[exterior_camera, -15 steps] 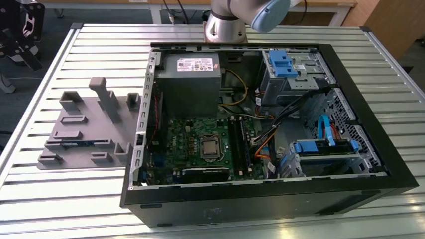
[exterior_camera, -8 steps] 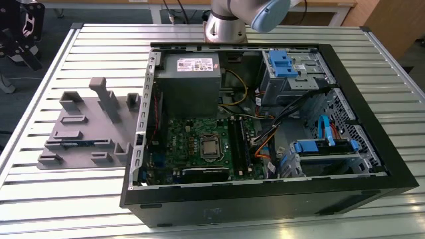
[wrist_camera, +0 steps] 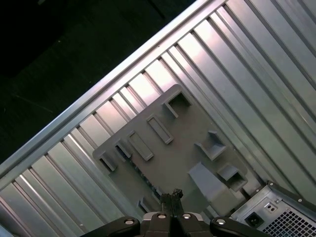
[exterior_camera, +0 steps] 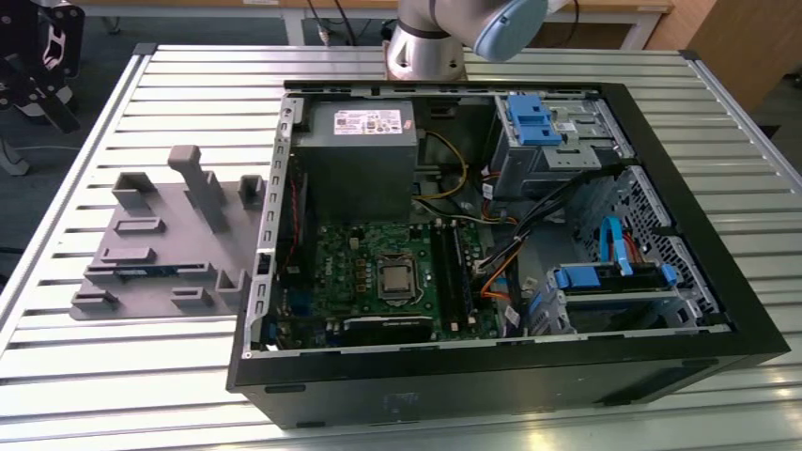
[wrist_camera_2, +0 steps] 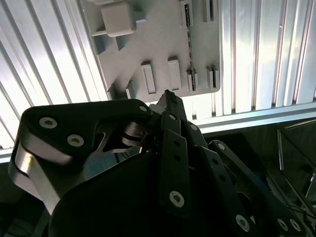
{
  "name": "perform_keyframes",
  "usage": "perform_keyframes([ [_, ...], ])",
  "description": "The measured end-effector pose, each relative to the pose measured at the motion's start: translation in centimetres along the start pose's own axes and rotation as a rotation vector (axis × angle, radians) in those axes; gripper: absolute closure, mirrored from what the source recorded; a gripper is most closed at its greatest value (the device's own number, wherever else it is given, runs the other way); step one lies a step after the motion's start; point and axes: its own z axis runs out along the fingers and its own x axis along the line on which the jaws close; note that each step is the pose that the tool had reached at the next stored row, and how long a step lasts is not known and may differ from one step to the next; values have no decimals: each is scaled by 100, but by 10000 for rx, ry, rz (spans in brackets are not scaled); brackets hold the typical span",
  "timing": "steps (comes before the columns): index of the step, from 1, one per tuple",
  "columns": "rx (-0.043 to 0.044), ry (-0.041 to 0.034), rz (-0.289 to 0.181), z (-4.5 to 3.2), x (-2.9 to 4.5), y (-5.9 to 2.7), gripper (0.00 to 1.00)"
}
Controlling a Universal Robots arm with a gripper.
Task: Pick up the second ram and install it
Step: 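Pick up the second ram and move it above second insertion slot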
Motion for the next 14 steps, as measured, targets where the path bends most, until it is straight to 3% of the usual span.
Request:
perform_keyframes([
  [14,-5,-4,-133,0,0,0,89],
])
